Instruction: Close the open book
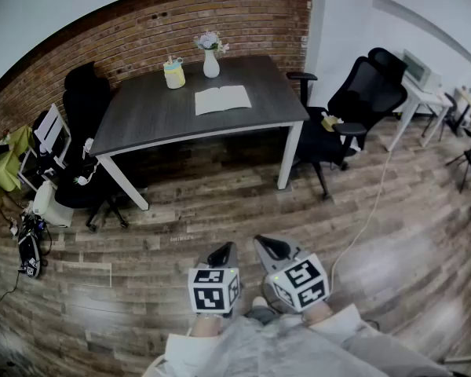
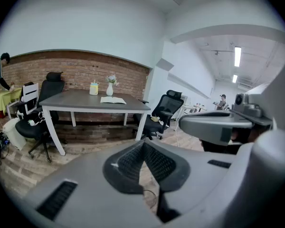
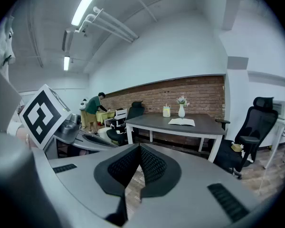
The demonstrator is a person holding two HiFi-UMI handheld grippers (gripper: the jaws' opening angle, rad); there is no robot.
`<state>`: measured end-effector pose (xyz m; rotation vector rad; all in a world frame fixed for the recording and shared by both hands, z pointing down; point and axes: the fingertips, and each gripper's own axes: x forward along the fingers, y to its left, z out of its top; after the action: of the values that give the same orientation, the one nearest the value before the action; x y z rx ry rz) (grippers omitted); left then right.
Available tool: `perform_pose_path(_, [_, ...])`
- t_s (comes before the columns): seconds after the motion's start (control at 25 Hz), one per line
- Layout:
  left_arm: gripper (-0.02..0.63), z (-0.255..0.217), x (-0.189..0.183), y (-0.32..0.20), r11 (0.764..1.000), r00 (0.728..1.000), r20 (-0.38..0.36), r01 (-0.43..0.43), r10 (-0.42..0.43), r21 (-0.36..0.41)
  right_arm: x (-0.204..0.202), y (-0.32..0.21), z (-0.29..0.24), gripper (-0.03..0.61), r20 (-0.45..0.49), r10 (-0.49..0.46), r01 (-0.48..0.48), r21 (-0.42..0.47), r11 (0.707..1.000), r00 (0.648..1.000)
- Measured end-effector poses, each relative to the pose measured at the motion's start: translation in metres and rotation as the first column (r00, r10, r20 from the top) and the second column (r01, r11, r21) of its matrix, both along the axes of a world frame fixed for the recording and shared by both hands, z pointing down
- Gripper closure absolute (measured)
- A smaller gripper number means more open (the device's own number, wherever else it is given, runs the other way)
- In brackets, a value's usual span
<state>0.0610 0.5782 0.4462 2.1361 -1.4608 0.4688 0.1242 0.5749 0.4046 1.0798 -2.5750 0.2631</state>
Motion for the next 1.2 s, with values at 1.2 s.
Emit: perform_pose_path(1.2, [0.607, -0.001, 0.021, -0.046, 0.998, 0.999, 0.045, -0.021, 0.018, 0.057, 0.01, -0.046, 0.013, 0.571, 0.01, -0.087, 0.087, 0.023, 0.996, 0.996])
